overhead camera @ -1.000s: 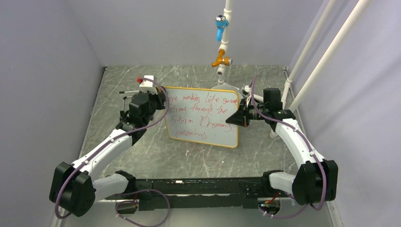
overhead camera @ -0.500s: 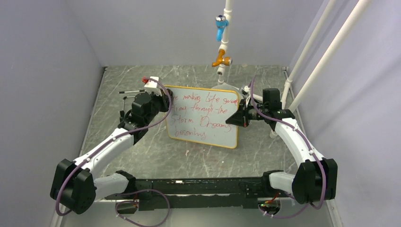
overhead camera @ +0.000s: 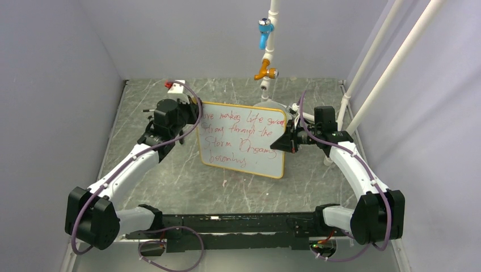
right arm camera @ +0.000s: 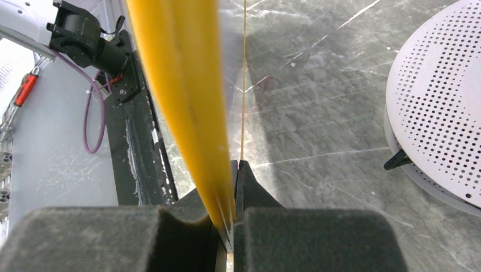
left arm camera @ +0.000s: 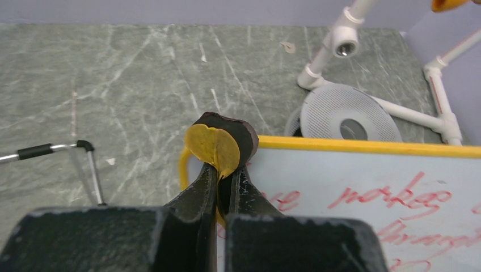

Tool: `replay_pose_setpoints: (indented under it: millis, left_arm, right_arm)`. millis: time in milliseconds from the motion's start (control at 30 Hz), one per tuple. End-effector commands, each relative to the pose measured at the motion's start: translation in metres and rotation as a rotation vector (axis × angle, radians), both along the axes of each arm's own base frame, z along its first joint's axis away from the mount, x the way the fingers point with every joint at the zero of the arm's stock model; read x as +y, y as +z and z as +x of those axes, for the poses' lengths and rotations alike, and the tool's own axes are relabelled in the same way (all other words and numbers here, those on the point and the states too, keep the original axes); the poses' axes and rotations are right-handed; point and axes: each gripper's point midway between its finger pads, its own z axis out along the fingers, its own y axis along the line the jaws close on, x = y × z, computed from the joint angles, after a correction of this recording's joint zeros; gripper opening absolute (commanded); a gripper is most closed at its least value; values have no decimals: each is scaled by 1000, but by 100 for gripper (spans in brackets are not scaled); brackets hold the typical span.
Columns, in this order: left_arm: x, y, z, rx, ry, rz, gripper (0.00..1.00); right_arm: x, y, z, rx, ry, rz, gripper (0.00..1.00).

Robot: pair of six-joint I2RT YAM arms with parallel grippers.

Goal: Erase the whiteboard
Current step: Erase the whiteboard using the whiteboard.

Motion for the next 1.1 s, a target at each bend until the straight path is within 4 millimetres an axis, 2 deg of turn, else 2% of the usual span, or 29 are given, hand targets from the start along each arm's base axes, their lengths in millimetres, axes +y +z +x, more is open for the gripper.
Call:
replay_pose_setpoints:
  millis: [0, 133, 300, 433, 533, 667, 800, 967, 1033, 1067]
  left_arm:
    - [-41, -3, -21, 4, -147, -21, 0]
    - [-50, -8, -26, 15, -161, -20, 0]
    - [-12, 2, -3, 0, 51, 38, 0]
    - [14, 10, 12, 2, 108, 17, 0]
    - [13, 10, 16, 11, 78, 19, 0]
    - [-17, -5, 5, 33, -100, -17, 0]
    - [-43, -29, -21, 63, -222, -59, 0]
    - [-36, -66, -40, 128, -150, -31, 0]
    - [-27, -76, -42, 151, -110, -12, 0]
    - [-17, -77, -37, 141, -54, 14, 0]
  right_arm:
    - [3, 12, 8, -132, 37, -19, 0]
    - [3, 11, 9, -130, 37, -21, 0]
    - [3, 11, 9, -130, 36, -21, 0]
    - [3, 11, 9, -134, 34, -25, 0]
    - [3, 11, 8, -136, 36, -24, 0]
    - [3, 10, 9, -133, 35, -27, 0]
    - [3, 10, 9, -132, 38, -27, 0]
    - [2, 9, 9, -131, 36, -28, 0]
    - [3, 9, 9, -127, 38, -26, 0]
    - [3, 9, 9, -127, 41, -25, 0]
